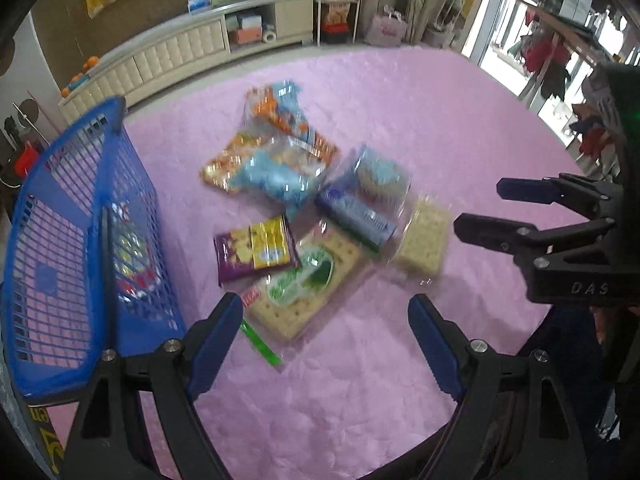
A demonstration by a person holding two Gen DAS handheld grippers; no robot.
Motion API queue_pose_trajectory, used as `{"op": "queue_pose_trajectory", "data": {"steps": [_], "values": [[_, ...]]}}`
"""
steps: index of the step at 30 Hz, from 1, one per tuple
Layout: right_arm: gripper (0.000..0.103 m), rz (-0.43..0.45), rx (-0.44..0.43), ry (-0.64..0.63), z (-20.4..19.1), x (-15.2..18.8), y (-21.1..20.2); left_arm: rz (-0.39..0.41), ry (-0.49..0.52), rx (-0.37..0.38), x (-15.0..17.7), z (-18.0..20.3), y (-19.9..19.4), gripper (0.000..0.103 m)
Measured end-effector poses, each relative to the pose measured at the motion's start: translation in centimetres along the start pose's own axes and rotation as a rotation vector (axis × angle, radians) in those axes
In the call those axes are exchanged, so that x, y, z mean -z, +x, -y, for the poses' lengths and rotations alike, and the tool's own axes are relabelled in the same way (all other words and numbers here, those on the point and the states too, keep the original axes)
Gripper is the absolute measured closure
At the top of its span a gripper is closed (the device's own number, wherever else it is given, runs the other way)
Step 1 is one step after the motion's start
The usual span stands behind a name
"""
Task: Organize snacks
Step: 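Move both tools back over the remaining snack pile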
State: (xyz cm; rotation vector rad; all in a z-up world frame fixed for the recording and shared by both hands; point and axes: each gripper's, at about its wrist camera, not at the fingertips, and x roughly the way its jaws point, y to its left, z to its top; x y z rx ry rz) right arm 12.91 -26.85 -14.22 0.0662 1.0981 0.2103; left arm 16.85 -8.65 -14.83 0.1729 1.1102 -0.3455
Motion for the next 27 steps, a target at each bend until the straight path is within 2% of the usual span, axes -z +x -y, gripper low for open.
{"op": "queue_pose_trajectory", "data": {"steps": [7, 15, 22, 27], "values": [[0.021, -0.036, -0.001, 0.030, 0.5, 1.4, 2.1, -0.056, 0.019, 0.003, 0.9, -0.9, 3.4, 0.020], [0.021, -0.068, 0.009, 0.064, 1.2, 1.7, 4.0, -0.104, 0.046, -0.019, 0.5, -2.0, 7.1, 0.020], [0.021, -0.087, 0.029, 0.078, 1.8, 1.8, 5.0, -0.129, 0.035, 0.029, -0.2, -3.3, 9.4, 0.020], [0.021, -0.093, 0.032, 0.089, 2.0, 1.9, 5.0, -0.139, 0.006, 0.074, 0.0, -3.7, 9.7, 0.020]]}}
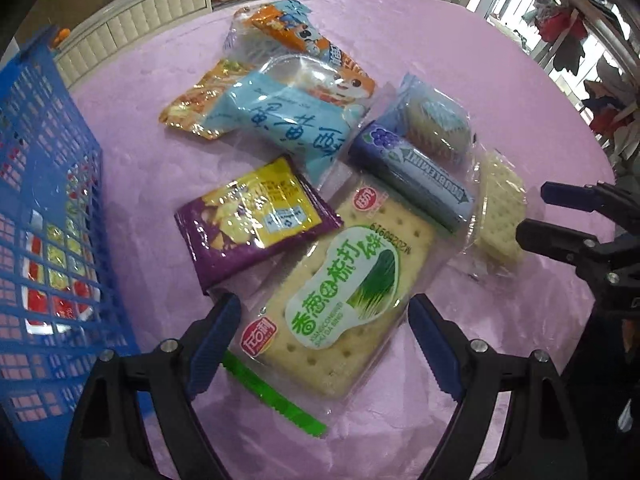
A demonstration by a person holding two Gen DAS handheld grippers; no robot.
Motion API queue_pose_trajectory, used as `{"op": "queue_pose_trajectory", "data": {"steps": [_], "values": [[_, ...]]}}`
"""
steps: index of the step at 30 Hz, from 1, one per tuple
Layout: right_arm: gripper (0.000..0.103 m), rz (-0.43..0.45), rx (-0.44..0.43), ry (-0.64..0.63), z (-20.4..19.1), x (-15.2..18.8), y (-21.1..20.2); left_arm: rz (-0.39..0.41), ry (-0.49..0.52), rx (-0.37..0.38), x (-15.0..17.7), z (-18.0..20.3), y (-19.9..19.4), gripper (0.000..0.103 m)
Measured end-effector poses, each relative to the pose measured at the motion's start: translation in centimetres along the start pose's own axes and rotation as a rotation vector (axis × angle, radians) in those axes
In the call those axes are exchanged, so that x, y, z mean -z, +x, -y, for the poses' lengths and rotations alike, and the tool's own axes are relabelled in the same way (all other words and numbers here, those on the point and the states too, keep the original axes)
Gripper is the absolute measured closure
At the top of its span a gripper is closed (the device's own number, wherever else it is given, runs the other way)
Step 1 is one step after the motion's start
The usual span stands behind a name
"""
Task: Organize snacks
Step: 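Move both tools back over the remaining snack pile, then grasp the green-labelled cracker pack with the left tool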
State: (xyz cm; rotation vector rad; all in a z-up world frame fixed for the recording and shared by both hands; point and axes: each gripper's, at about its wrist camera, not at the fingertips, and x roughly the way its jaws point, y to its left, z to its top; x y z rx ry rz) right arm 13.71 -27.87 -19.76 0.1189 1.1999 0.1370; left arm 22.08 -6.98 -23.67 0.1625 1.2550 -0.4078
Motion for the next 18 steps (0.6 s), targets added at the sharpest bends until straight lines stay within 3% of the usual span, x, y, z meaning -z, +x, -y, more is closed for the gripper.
{"op": "queue_pose_trajectory", "data": {"steps": [7, 12, 18], "values": [[0.021, -0.005, -0.002, 0.014, 0.4, 0.5, -0.6, -0.019, 0.031, 0.067, 2.0, 1.8, -0.4, 0.020], [0.021, -0.021, 0.018, 0.022, 0.8, 0.7, -0.7, -0.024, 0.080, 0.017, 2.8, 3.9, -0.1, 0.020], [0.021, -0.026, 0.019, 0.041, 1.5, 0.9, -1.0, -0.007, 0.073, 0.011, 1.5, 4.1, -0.3, 0.020]]}}
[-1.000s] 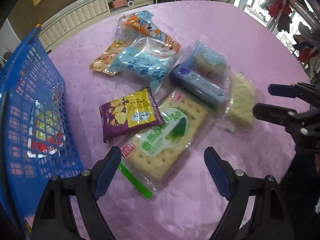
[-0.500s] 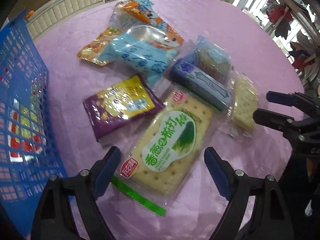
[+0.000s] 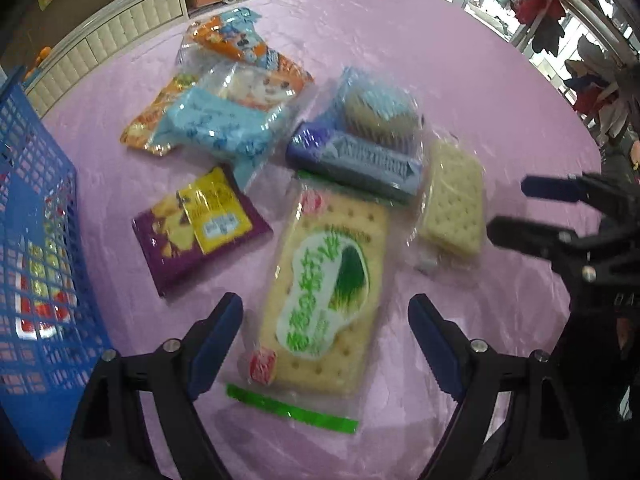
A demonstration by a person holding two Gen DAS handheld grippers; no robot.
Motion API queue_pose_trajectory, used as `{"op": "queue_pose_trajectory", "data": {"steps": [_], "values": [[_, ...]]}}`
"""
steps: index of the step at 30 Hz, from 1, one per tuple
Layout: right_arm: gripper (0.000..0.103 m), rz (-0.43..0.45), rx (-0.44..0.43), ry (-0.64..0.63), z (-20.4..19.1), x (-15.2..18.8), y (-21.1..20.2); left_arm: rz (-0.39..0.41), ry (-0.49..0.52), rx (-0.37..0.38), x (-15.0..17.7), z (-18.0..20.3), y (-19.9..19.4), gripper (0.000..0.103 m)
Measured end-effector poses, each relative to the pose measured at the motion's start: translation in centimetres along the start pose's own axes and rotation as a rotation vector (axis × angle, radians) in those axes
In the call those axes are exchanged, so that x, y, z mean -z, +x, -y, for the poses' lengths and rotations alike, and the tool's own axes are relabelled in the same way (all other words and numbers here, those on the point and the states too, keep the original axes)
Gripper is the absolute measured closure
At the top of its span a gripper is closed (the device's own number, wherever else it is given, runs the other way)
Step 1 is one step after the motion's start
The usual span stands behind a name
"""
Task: Organize snacks
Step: 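Grasp the green-labelled cracker pack with the left tool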
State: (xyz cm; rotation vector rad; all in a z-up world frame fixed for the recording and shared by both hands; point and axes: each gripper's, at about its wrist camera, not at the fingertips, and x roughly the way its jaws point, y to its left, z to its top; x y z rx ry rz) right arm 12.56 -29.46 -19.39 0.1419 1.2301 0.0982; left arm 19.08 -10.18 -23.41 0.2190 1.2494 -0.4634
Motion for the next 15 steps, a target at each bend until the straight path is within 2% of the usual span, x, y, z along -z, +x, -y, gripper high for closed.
{"op": "queue_pose_trajectory", "data": {"steps": [2, 5, 7, 9, 11, 15], "values": [[0.021, -0.003, 0.000, 0.009, 0.3, 0.0, 0.0, -0.003, -0.004, -0.006, -0.4, 0.0, 0.2, 0.022], [0.021, -0.005, 0.000, 0.022, 0.4, 0.0, 0.0, -0.018, 0.005, -0.005, -0.3, 0.6, 0.4, 0.034], [0.021, -0.011, -0.008, 0.036, 0.7, 0.0, -0.1, -0.018, 0.031, -0.032, -0.5, 1.5, 0.5, 0.035], [0.021, -0.016, -0.007, 0.042, 0.7, 0.1, -0.1, -0.020, 0.046, -0.064, -1.4, 2.1, 1.0, 0.042], [0.021, -0.023, -0.003, 0.036, 0.5, 0.1, 0.0, -0.021, 0.044, -0.065, -1.4, 2.4, 1.0, 0.047], [0.021, -0.033, -0.006, 0.034, 0.2, 0.0, 0.4, -0.014, 0.004, -0.035, -0.9, 2.3, 0.6, 0.048]]}}
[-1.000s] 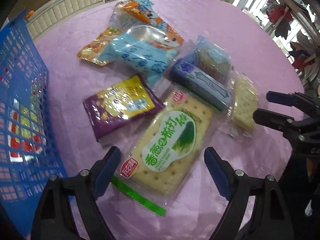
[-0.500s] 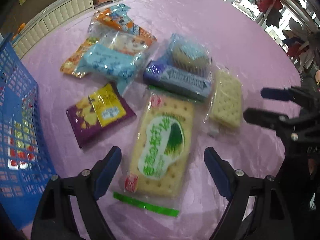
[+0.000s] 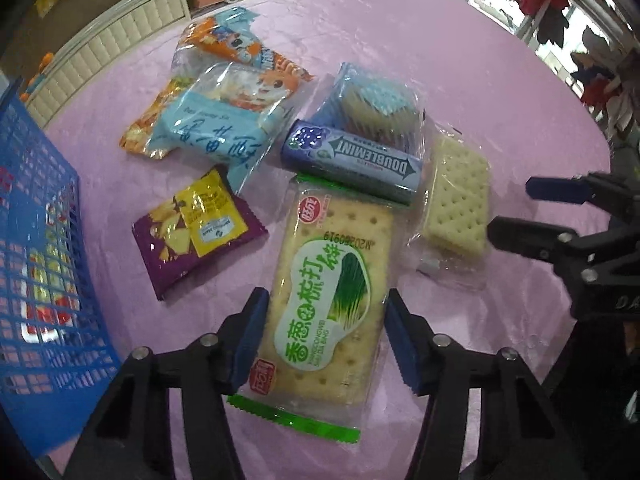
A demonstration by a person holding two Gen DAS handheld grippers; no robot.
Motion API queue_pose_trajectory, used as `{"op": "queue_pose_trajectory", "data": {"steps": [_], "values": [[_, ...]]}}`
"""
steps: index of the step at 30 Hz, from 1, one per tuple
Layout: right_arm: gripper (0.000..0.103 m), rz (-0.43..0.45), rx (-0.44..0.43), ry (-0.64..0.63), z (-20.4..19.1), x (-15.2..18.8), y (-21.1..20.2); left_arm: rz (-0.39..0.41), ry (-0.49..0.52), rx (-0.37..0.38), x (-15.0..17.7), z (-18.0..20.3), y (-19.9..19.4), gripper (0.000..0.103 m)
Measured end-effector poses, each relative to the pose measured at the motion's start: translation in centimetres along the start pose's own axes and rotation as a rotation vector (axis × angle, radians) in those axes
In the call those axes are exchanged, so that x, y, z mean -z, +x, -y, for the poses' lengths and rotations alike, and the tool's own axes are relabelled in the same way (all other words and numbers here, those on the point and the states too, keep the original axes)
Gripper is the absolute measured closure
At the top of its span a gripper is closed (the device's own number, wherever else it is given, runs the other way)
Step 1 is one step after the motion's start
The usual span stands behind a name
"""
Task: Organize snacks
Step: 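Grasp the green-labelled cracker pack with the left tool, then grasp the plain cracker pack with the right tool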
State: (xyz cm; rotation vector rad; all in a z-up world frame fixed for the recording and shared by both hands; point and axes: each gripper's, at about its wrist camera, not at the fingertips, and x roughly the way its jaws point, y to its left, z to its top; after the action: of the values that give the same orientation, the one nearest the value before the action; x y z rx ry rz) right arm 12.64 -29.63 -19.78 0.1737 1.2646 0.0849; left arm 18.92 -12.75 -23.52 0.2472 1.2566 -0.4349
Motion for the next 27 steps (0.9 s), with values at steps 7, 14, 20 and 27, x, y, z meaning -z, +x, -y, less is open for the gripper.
{"op": "queue_pose_trajectory", "data": {"steps": [7, 14, 20, 27], "values": [[0.021, -0.035, -0.032, 0.019, -0.6, -0.6, 0.7, 0.061, -0.085, 0.007, 1.6, -1.9, -2.2, 0.048], [0.021, -0.061, -0.034, 0.057, -1.2, -2.8, 1.3, 0.128, -0.127, 0.004, 0.7, -3.4, -4.3, 0.048], [0.021, -0.090, 0.028, 0.071, -1.9, -4.6, 2.4, 0.131, -0.126, 0.009, 0.0, -3.9, -5.4, 0.048], [0.021, -0.137, 0.112, 0.053, -2.5, -6.5, 3.4, 0.130, -0.122, 0.027, -0.8, -4.2, -4.5, 0.048]]}}
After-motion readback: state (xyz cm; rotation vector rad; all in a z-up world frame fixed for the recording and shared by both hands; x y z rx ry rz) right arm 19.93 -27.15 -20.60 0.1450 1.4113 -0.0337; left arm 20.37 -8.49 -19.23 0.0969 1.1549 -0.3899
